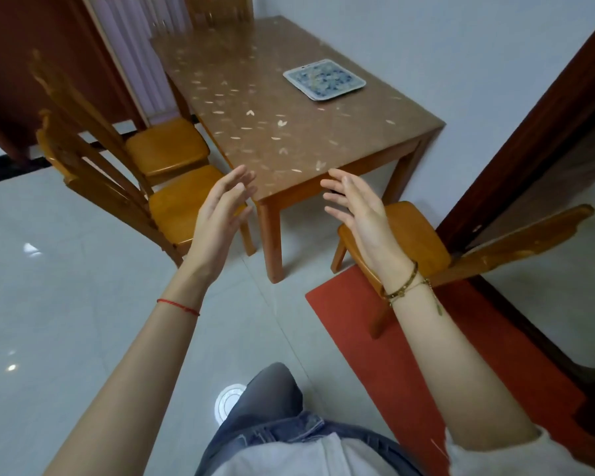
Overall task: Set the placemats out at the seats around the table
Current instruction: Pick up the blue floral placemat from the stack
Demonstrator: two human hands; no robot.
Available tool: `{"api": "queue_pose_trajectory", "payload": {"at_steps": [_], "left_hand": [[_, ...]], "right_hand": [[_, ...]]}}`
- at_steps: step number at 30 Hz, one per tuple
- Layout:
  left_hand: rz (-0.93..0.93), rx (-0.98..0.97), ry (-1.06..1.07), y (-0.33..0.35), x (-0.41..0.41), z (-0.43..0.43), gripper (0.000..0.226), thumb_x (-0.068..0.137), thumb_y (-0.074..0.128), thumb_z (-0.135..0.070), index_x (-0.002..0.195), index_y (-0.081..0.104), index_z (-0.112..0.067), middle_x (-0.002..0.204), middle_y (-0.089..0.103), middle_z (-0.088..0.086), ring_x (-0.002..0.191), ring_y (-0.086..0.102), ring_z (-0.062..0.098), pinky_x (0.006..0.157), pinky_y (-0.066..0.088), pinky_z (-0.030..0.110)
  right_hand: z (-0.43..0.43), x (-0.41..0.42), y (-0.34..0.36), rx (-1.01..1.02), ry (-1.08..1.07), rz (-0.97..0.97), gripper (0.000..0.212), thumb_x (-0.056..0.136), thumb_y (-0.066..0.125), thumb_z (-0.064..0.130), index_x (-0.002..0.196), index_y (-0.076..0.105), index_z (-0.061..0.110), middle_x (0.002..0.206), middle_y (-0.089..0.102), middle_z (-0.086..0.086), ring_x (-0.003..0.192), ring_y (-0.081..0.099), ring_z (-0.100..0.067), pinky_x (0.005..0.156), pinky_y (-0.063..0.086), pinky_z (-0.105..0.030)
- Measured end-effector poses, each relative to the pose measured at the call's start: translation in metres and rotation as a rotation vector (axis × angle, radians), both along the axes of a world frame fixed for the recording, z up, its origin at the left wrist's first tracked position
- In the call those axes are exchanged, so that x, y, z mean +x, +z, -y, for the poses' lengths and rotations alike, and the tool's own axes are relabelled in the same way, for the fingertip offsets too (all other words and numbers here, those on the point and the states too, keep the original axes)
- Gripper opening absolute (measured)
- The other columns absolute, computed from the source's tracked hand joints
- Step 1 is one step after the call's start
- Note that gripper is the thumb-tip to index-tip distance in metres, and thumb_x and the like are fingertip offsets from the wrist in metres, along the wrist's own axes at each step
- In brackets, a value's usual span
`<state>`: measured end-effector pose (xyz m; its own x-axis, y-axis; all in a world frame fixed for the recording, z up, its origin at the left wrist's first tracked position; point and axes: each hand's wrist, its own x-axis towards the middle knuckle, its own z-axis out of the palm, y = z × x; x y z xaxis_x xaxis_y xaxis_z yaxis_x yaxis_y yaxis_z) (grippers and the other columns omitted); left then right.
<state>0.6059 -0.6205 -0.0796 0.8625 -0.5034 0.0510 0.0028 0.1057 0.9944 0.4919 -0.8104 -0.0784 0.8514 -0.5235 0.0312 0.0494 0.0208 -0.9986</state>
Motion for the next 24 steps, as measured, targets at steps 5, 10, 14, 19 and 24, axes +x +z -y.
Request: {"api": "queue_pose_trajectory", "payload": {"at_steps": [5, 10, 14, 19, 24], "left_hand": [[-0.033, -0.014, -0.003, -0.009, 0.075, 0.051, 0.034, 0.097, 0.051, -0.040, 0.131, 0.056, -0.036, 0.135, 0.062, -0.012, 0.126, 0.059, 0.007, 0.111, 0.044, 0.038], [-0.050, -0.040, -0.021, -0.013, 0.159, 0.109, 0.036, 0.096, 0.054, -0.038, 0.131, 0.057, -0.032, 0.135, 0.064, -0.009, 0.125, 0.060, 0.009, 0.112, 0.043, 0.041], [-0.042, -0.035, -0.087, -0.005, 0.224, 0.157, 0.031, 0.095, 0.054, -0.041, 0.125, 0.061, -0.037, 0.133, 0.065, -0.010, 0.125, 0.060, 0.009, 0.112, 0.041, 0.043], [-0.060, 0.001, -0.116, -0.002, 0.289, 0.213, 0.035, 0.098, 0.052, -0.038, 0.132, 0.057, -0.032, 0.133, 0.065, -0.012, 0.124, 0.060, 0.008, 0.111, 0.043, 0.041], [-0.090, 0.001, -0.128, -0.005, 0.332, 0.265, 0.039, 0.096, 0.054, -0.037, 0.134, 0.057, -0.028, 0.133, 0.065, -0.009, 0.123, 0.061, 0.010, 0.109, 0.045, 0.041]], "right_hand": [[0.055, 0.072, -0.014, 0.018, 0.006, -0.029, 0.040, 0.104, 0.039, 0.032, 0.136, 0.052, 0.013, 0.130, 0.062, -0.008, 0.120, 0.059, -0.021, 0.104, 0.050, -0.040], [0.114, 0.152, -0.023, 0.029, -0.026, -0.042, 0.038, 0.104, 0.040, 0.032, 0.134, 0.055, 0.015, 0.130, 0.062, -0.009, 0.120, 0.058, -0.024, 0.103, 0.050, -0.039], [0.155, 0.216, -0.021, 0.057, -0.060, -0.043, 0.034, 0.103, 0.042, 0.032, 0.130, 0.057, 0.018, 0.125, 0.064, -0.005, 0.117, 0.060, -0.022, 0.099, 0.052, -0.035], [0.203, 0.275, -0.021, 0.105, -0.100, -0.032, 0.034, 0.103, 0.043, 0.032, 0.130, 0.057, 0.018, 0.124, 0.064, -0.003, 0.117, 0.060, -0.020, 0.097, 0.051, -0.032], [0.253, 0.316, -0.025, 0.119, -0.127, -0.049, 0.036, 0.103, 0.043, 0.030, 0.133, 0.055, 0.013, 0.130, 0.061, -0.012, 0.122, 0.057, -0.028, 0.105, 0.049, -0.043]]}}
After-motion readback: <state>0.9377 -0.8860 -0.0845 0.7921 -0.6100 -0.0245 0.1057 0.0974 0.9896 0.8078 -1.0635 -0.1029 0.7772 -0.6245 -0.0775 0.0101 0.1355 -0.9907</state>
